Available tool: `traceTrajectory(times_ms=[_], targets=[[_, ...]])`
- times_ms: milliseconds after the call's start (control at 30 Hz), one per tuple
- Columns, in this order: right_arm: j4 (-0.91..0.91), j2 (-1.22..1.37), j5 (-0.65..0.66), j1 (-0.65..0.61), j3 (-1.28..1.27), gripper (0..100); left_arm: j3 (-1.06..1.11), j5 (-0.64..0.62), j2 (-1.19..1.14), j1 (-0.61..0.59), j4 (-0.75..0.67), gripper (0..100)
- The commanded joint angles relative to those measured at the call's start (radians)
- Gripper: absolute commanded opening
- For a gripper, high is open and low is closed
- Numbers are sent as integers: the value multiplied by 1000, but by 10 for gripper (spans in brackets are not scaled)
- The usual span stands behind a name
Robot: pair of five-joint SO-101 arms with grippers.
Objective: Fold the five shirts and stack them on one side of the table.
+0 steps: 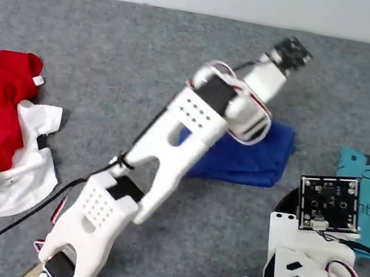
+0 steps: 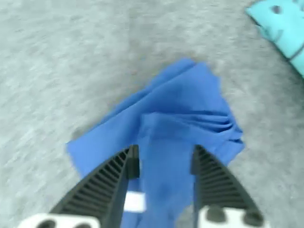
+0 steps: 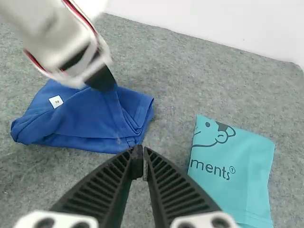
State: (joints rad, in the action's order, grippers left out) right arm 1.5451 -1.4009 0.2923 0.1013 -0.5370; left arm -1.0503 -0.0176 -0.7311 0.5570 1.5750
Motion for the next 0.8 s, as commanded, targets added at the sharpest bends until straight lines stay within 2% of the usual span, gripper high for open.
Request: traceTrajectory(times_ms=[0,100,333,533,767], targets=[[4,-2,9,12,54,9,-65,-5,6,-74,64,61],[4,-2,9,12,54,9,12,69,-12,-98,64,13],[4,-2,11,12,54,9,94,132,-181,-66,71,14],[4,-2,11,12,55,9,85,130,-161,83,178,14],[4,-2,11,12,58,9,108,130,-54,224,181,14]])
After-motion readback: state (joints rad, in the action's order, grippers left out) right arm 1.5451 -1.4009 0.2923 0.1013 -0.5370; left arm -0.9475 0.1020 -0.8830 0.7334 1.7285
